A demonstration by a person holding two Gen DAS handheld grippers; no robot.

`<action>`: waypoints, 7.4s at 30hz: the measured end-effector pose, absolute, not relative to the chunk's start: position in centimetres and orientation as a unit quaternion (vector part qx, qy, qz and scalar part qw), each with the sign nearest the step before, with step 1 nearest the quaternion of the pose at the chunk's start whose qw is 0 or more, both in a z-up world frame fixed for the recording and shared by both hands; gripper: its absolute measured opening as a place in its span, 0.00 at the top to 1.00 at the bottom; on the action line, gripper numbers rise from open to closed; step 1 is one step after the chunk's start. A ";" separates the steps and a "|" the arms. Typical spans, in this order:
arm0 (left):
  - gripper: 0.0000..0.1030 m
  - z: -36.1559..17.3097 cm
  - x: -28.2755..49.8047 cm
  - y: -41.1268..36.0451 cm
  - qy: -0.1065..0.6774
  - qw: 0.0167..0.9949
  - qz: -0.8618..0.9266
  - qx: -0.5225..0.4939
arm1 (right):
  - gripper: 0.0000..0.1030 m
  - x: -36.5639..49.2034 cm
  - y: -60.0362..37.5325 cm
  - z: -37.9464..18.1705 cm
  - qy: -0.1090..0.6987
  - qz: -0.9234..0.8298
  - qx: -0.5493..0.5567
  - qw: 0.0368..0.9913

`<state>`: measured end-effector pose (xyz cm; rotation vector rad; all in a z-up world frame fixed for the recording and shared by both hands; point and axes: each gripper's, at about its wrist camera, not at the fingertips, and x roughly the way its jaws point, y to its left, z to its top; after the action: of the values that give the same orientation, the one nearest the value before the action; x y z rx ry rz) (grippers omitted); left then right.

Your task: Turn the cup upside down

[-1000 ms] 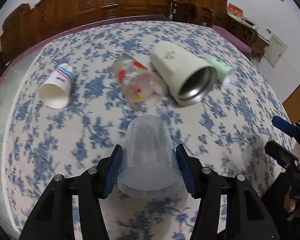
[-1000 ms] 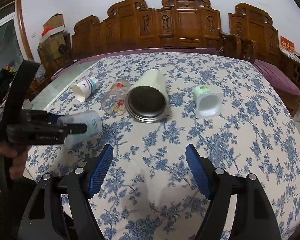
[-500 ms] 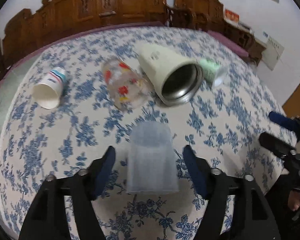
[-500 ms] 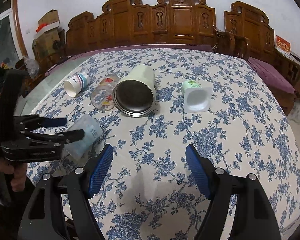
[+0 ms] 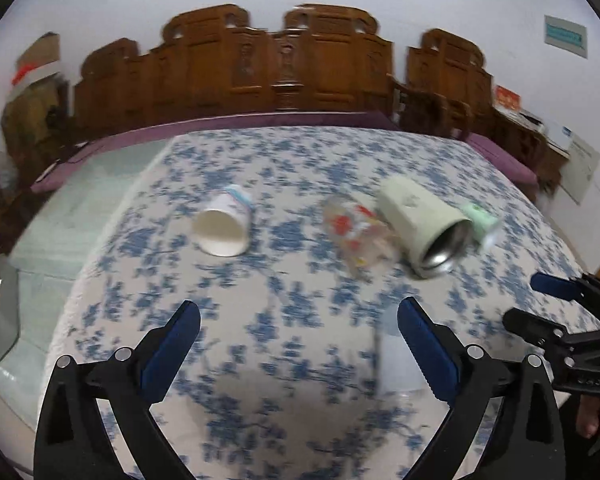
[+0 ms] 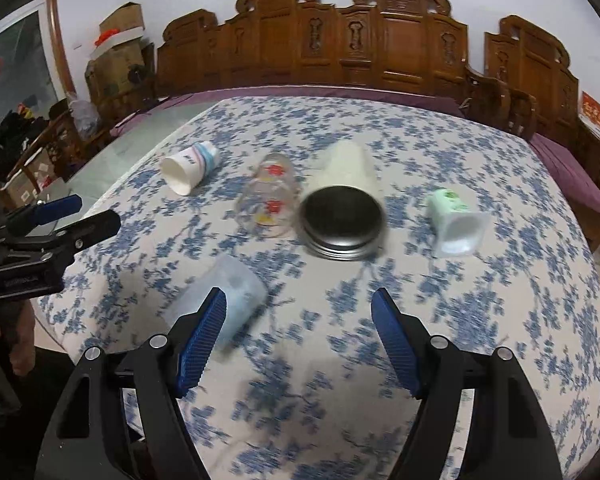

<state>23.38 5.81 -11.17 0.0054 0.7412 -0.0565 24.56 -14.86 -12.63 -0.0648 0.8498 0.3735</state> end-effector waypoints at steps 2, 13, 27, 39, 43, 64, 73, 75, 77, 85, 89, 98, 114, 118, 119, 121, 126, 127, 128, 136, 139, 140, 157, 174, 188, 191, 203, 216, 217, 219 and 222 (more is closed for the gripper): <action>0.08 -11.4 23.5 7.3 0.363 0.932 -0.023 -0.008 | 0.25 25.0 -13.8 -12.8 0.417 0.186 -0.031 0.889; 0.08 -12.6 24.0 10.7 0.374 0.927 -0.006 -0.030 | 0.25 29.2 -9.5 -16.6 0.532 0.193 0.022 0.824; 0.08 -13.3 24.4 10.4 0.385 0.922 -0.022 -0.035 | 0.26 32.2 -7.8 -20.7 0.645 0.183 0.128 0.730; 0.08 -13.3 24.3 10.4 0.384 0.922 -0.021 -0.036 | 0.39 32.7 -8.7 -20.6 0.640 0.189 0.125 0.734; 0.08 -13.3 24.4 10.3 0.385 0.922 -0.019 -0.037 | 0.41 32.1 -9.5 -19.8 0.609 0.203 0.113 0.758; 0.08 -13.8 24.6 9.5 0.392 0.919 -0.028 -0.032 | 0.42 29.1 -10.5 -17.8 0.378 0.144 -0.074 0.911; 0.08 -13.8 24.6 9.4 0.391 0.919 -0.028 -0.031 | 0.42 25.6 -10.7 -17.8 0.347 0.132 -0.091 0.924; 0.08 -13.7 24.5 9.3 0.391 0.919 -0.030 -0.031 | 0.42 25.1 -11.1 -17.8 0.350 0.133 -0.082 0.924; 0.08 -13.7 24.5 9.2 0.390 0.920 -0.031 -0.030 | 0.43 24.9 -11.3 -17.8 0.355 0.135 -0.076 0.922; 0.08 -13.8 24.4 8.9 0.390 0.920 -0.033 -0.027 | 0.40 24.2 -12.0 -17.8 0.370 0.140 -0.051 0.917; 0.08 -13.8 24.3 8.6 0.391 0.920 -0.034 -0.024 | 0.29 24.1 -12.5 -17.5 0.369 0.143 -0.036 0.918; 0.08 -14.0 23.1 6.4 0.391 0.920 -0.033 0.005 | 0.15 22.7 -14.4 -16.3 0.372 0.139 -0.016 0.918; 0.08 -13.5 18.3 1.8 0.406 0.912 -0.046 0.024 | 0.03 18.1 -18.6 -13.4 0.374 0.120 0.016 0.920; 0.08 -12.1 16.4 1.2 0.398 0.916 -0.048 0.016 | 0.03 16.3 -19.9 -11.9 0.365 0.113 0.022 0.924; 0.08 -11.6 15.9 1.0 0.394 0.917 -0.049 0.017 | 0.03 15.8 -20.1 -11.3 0.360 0.112 0.021 0.926; 0.08 -10.5 14.6 0.4 0.384 0.922 -0.047 0.026 | 0.03 14.7 -20.6 -10.4 0.350 0.110 0.023 0.930; 0.08 -7.9 12.0 -0.3 0.359 0.932 -0.040 0.037 | 0.03 12.2 -21.6 -7.8 0.323 0.112 0.032 0.939; 0.08 -7.3 11.5 -0.4 0.354 0.934 -0.039 0.038 | 0.03 11.7 -21.7 -7.2 0.316 0.113 0.032 0.941; 0.08 -6.7 10.8 -0.5 0.346 0.937 -0.038 0.038 | 0.03 11.1 -21.8 -6.6 0.308 0.114 0.032 0.944; 0.08 -1.9 6.3 -0.8 0.289 0.957 -0.019 0.023 | 0.03 6.3 -21.7 -1.1 0.232 0.121 0.023 0.965; 0.08 -0.4 4.6 -0.8 0.267 0.963 -0.016 0.020 | 0.03 5.1 -21.7 0.3 0.218 0.125 0.026 0.968; 0.08 0.0 4.1 -0.9 0.262 0.965 -0.016 0.020 | 0.03 4.8 -21.7 0.7 0.215 0.126 0.027 0.968; 0.08 1.7 1.6 -0.7 0.231 0.973 -0.011 0.016 | 0.03 3.2 -21.6 2.0 0.197 0.118 0.028 0.973; 0.08 1.9 1.3 -0.6 0.226 0.974 -0.006 0.018 | 0.03 3.2 -21.2 1.7 0.197 0.117 0.024 0.973; 0.08 2.2 1.1 -0.8 0.221 0.975 -0.001 0.021 | 0.03 3.0 -21.0 1.6 0.196 0.124 0.027 0.972; 0.08 2.2 1.1 -0.8 0.221 0.975 -0.002 0.020 | 0.03 3.0 -20.9 1.6 0.195 0.124 0.027 0.973; 0.08 2.5 0.8 -0.9 0.217 0.976 -0.002 0.022 | 0.03 2.9 -20.9 1.7 0.194 0.125 0.028 0.973; 0.08 2.5 0.7 -0.9 0.217 0.976 -0.002 0.022 | 0.03 2.9 -20.9 1.7 0.195 0.125 0.028 0.972; 0.08 2.4 0.8 -0.9 0.217 0.976 -0.002 0.022 | 0.03 2.9 -20.9 1.7 0.195 0.126 0.028 0.972; 0.08 2.4 0.7 -0.9 0.217 0.976 -0.002 0.022 | 0.03 2.9 -20.8 1.7 0.195 0.125 0.027 0.972; 0.08 2.8 0.7 -0.8 0.216 0.976 -0.001 0.023 | 0.03 2.9 -20.9 1.7 0.195 0.126 0.028 0.972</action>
<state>0.74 -0.85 2.77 0.0465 0.4354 -0.0017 2.88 -20.87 1.67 0.0571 0.3937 0.2538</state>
